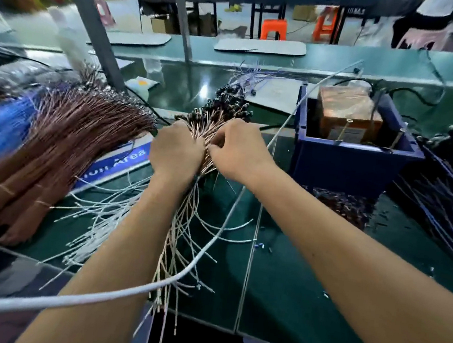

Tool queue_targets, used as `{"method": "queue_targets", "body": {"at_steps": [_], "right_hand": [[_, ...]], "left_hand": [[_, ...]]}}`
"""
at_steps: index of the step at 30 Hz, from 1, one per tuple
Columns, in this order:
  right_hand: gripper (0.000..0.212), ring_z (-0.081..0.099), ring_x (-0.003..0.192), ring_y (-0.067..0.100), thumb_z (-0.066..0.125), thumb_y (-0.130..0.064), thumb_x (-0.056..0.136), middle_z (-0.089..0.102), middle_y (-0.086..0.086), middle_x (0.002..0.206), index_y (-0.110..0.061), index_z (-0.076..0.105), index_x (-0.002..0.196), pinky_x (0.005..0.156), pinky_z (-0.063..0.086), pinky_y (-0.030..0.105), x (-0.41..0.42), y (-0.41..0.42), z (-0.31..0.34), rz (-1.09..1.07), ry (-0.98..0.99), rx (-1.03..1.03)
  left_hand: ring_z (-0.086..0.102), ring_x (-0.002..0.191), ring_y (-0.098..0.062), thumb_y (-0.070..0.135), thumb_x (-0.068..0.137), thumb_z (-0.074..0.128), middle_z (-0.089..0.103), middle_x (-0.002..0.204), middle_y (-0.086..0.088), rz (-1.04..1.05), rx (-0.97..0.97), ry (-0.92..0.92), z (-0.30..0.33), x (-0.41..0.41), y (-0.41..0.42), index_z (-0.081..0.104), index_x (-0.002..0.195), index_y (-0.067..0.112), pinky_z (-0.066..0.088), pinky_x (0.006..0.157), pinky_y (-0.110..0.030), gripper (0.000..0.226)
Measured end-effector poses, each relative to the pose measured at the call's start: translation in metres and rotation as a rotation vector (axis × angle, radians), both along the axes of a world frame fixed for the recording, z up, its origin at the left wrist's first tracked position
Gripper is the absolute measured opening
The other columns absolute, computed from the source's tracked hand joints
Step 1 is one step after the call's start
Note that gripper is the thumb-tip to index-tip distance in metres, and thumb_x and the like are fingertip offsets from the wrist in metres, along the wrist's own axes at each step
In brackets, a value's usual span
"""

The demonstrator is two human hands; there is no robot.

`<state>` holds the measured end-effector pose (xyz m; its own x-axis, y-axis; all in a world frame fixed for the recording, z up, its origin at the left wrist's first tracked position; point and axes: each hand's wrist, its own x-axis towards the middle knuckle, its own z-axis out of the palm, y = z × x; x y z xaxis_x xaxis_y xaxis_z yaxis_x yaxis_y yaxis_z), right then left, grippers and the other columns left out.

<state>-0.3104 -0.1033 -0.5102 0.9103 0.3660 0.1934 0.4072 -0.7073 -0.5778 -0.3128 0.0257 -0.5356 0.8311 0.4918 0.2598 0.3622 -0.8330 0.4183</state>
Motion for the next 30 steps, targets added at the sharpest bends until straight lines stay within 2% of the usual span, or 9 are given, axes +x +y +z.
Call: {"method": "queue_targets", "body": {"at_steps": [3, 6, 8, 10, 14, 20, 25, 28, 30], "right_hand": [[0.011, 0.067, 0.093, 0.037, 0.061, -0.011, 0.088, 0.061, 0.014, 0.085, -0.007, 0.057, 0.078, 0.071, 0.045, 0.032, 0.007, 0.016, -0.009, -0.017, 0.101, -0.078], [0.017, 0.067, 0.100, 0.041, 0.058, -0.008, 0.088, 0.068, 0.019, 0.093, -0.018, 0.051, 0.076, 0.073, 0.042, 0.030, 0.009, 0.018, -0.019, 0.006, 0.146, -0.080], [0.015, 0.068, 0.099, 0.041, 0.057, -0.008, 0.089, 0.073, 0.018, 0.098, -0.017, 0.054, 0.077, 0.077, 0.049, 0.031, 0.010, 0.014, -0.024, 0.006, 0.174, -0.021], [0.007, 0.071, 0.091, 0.041, 0.058, -0.008, 0.087, 0.074, 0.019, 0.092, -0.007, 0.064, 0.085, 0.083, 0.060, 0.043, 0.011, 0.009, -0.029, -0.004, 0.242, 0.091], [0.013, 0.072, 0.087, 0.040, 0.063, -0.008, 0.084, 0.075, 0.017, 0.089, -0.009, 0.072, 0.093, 0.079, 0.061, 0.054, 0.014, 0.001, -0.036, -0.046, 0.275, 0.233], [0.010, 0.074, 0.087, 0.035, 0.066, -0.014, 0.086, 0.076, 0.009, 0.090, -0.017, 0.074, 0.092, 0.077, 0.062, 0.050, 0.018, -0.001, -0.041, -0.155, 0.301, 0.439], [0.013, 0.070, 0.065, 0.024, 0.064, -0.009, 0.083, 0.076, 0.008, 0.084, -0.021, 0.070, 0.084, 0.052, 0.045, 0.029, 0.018, -0.005, -0.038, -0.203, 0.374, 0.620], [0.011, 0.064, 0.054, 0.017, 0.063, -0.007, 0.085, 0.074, 0.008, 0.081, -0.016, 0.069, 0.088, 0.046, 0.042, 0.024, 0.016, -0.005, -0.040, -0.194, 0.421, 0.681], [0.010, 0.063, 0.058, 0.014, 0.064, -0.009, 0.092, 0.071, 0.005, 0.085, -0.013, 0.068, 0.100, 0.045, 0.043, 0.022, 0.015, -0.005, -0.040, -0.122, 0.404, 0.679]], "left_hand": [[0.063, 0.105, -0.041, 0.018, 0.086, 0.062, 0.070, 0.107, -0.020, -0.034, 0.026, -0.080, 0.002, 0.005, 0.001, 0.069, 0.107, 0.008, 0.048, 0.087, -0.042, 0.024], [0.057, 0.113, -0.038, 0.030, 0.086, 0.068, 0.068, 0.108, -0.019, -0.149, 0.115, -0.077, 0.005, 0.018, 0.001, 0.070, 0.108, 0.014, 0.040, 0.098, -0.040, 0.027], [0.053, 0.120, -0.036, 0.039, 0.090, 0.068, 0.066, 0.116, -0.019, -0.176, 0.161, 0.011, 0.005, 0.029, 0.000, 0.070, 0.113, 0.015, 0.036, 0.103, -0.039, 0.033], [0.053, 0.123, -0.034, 0.041, 0.093, 0.068, 0.066, 0.121, -0.017, -0.172, 0.164, 0.068, 0.005, 0.038, 0.000, 0.070, 0.116, 0.012, 0.037, 0.106, -0.039, 0.037], [0.058, 0.116, -0.032, 0.037, 0.090, 0.076, 0.066, 0.117, -0.016, -0.169, 0.053, -0.027, 0.006, 0.039, -0.006, 0.074, 0.104, 0.014, 0.044, 0.100, -0.039, 0.027], [0.062, 0.096, -0.025, 0.024, 0.082, 0.078, 0.068, 0.093, -0.005, -0.191, -0.064, -0.153, 0.015, 0.026, -0.020, 0.068, 0.080, 0.021, 0.043, 0.081, -0.031, 0.011], [0.059, 0.082, -0.022, 0.011, 0.076, 0.064, 0.063, 0.078, 0.002, -0.179, -0.206, -0.160, 0.029, 0.020, -0.026, 0.059, 0.067, 0.024, 0.039, 0.071, -0.026, 0.017], [0.063, 0.084, -0.025, 0.014, 0.084, 0.067, 0.067, 0.081, -0.003, -0.211, -0.174, -0.190, 0.032, 0.019, -0.028, 0.058, 0.074, 0.020, 0.043, 0.070, -0.030, 0.015], [0.068, 0.081, -0.023, 0.019, 0.094, 0.067, 0.070, 0.083, -0.005, -0.245, -0.258, -0.268, 0.038, 0.020, -0.033, 0.056, 0.085, 0.014, 0.051, 0.072, -0.036, 0.015]]}}
